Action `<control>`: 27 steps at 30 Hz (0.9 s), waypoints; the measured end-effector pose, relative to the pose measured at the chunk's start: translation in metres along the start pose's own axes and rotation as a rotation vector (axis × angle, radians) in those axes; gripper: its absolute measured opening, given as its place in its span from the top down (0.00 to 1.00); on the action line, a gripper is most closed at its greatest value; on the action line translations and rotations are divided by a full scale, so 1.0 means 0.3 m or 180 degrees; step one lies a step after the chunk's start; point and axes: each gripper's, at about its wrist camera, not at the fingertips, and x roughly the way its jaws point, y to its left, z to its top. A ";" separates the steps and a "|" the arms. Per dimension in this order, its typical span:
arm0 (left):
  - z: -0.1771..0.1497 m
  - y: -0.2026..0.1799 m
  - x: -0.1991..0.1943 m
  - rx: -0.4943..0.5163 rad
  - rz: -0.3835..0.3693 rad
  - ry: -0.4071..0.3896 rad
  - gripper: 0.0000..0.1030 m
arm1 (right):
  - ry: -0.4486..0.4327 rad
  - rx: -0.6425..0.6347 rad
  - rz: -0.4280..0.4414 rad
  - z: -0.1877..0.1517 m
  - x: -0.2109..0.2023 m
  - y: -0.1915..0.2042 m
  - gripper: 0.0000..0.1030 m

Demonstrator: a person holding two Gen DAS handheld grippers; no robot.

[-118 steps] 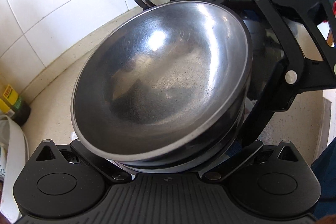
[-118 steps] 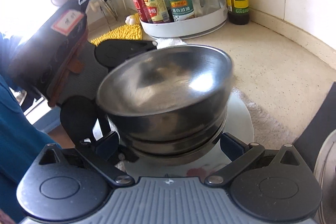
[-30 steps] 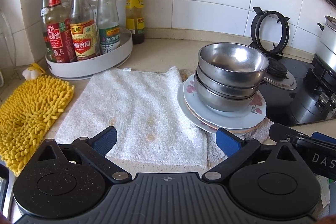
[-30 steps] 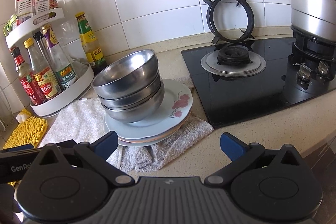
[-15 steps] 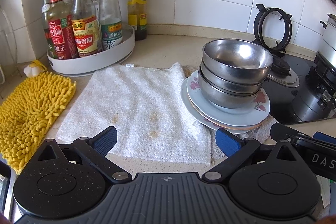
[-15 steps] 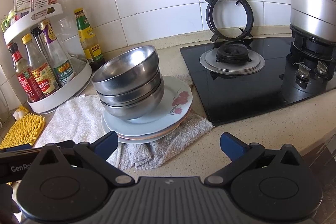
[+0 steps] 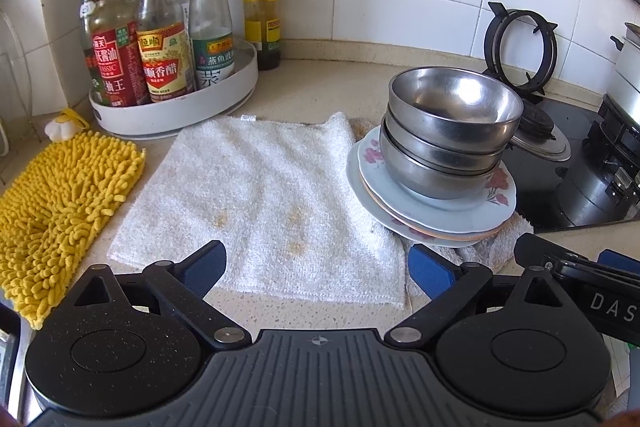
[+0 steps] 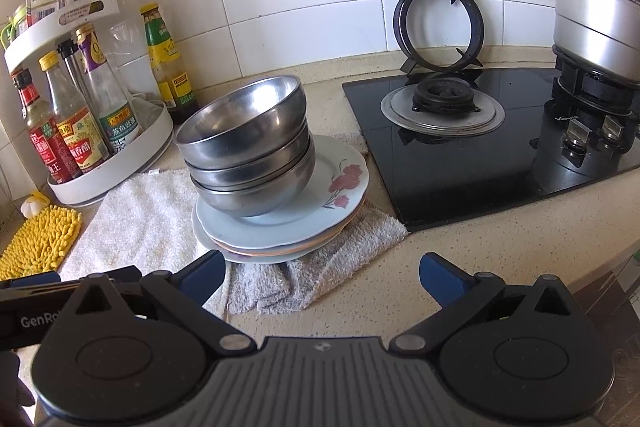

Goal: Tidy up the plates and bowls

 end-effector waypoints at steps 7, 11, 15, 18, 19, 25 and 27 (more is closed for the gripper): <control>-0.005 0.010 0.003 -0.0026 0.0021 0.0036 0.05 | -0.0002 -0.0022 -0.0015 0.003 -0.002 0.007 0.00; -0.005 0.007 0.003 -0.0035 0.0019 0.0040 0.05 | 0.0004 -0.0010 -0.0022 0.001 -0.003 0.002 0.00; -0.005 0.003 0.005 -0.0022 0.0010 0.0049 0.05 | -0.0007 -0.0002 -0.0020 0.001 -0.007 -0.004 0.00; -0.004 -0.001 0.004 -0.0002 0.0001 0.0049 0.05 | -0.0012 -0.0006 -0.0017 0.002 -0.008 -0.008 0.00; -0.004 -0.002 0.003 0.0009 0.0008 0.0039 0.05 | -0.0009 -0.0004 -0.0018 0.002 -0.008 -0.006 0.00; -0.001 -0.009 0.000 0.0057 0.0035 0.0024 0.05 | -0.0039 0.0000 0.0013 0.004 -0.016 -0.013 0.00; 0.000 -0.014 -0.005 0.0093 0.0051 -0.0009 0.05 | -0.0055 -0.0002 0.0027 0.006 -0.020 -0.017 0.00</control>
